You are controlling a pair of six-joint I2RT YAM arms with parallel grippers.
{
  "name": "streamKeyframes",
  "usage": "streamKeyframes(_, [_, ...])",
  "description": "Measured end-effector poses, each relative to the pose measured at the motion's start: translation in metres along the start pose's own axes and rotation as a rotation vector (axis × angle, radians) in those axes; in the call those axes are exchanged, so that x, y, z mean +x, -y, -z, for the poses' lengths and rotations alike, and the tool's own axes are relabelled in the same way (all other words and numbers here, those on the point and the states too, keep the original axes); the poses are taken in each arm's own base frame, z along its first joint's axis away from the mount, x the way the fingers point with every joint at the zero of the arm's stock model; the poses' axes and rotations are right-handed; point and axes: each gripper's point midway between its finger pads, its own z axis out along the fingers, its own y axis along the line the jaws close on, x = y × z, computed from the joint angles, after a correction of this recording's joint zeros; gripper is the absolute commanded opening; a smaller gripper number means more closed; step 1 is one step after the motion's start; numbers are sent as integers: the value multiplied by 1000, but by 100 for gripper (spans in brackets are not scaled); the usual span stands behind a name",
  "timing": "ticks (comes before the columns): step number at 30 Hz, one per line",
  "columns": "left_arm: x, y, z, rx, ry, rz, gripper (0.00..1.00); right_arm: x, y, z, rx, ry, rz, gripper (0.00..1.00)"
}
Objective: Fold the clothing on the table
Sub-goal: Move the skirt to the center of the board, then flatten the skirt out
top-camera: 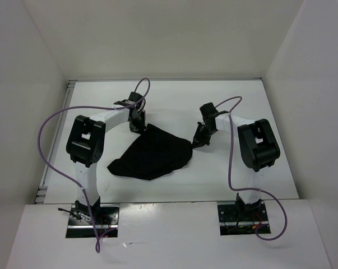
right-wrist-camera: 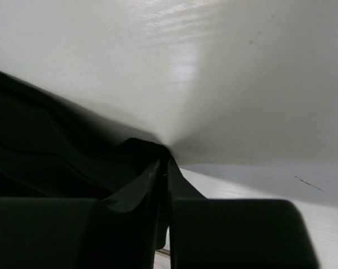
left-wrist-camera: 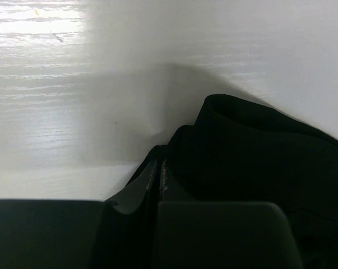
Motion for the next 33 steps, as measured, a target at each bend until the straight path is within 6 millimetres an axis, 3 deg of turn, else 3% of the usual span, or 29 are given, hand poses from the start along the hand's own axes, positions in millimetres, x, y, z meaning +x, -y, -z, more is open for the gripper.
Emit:
streamKeyframes(2, [1,2,0,29,-2,7,0,-3,-3,-1,4,6,4,1])
streamKeyframes(6, [17,9,5,103,-26,33,0,-22,6,3,70,77,14,0])
streamKeyframes(12, [44,24,17,175,-76,49,0,-68,45,28,231,224,-22,0])
streamKeyframes(13, [45,28,18,187,-78,43,6,-74,48,31,243,241,-26,0])
streamKeyframes(16, [46,35,20,210,-68,35,50,-80,49,35,260,266,-16,0])
streamKeyframes(17, [45,35,22,215,-61,38,61,-81,50,35,267,269,-12,0])
streamKeyframes(18, [44,34,25,223,-50,45,64,-80,51,35,273,270,-7,0])
streamKeyframes(25, [17,38,43,299,47,57,68,-80,52,35,288,276,6,0])
streamKeyframes(33, [10,65,44,451,57,15,65,-79,51,35,291,275,23,0])
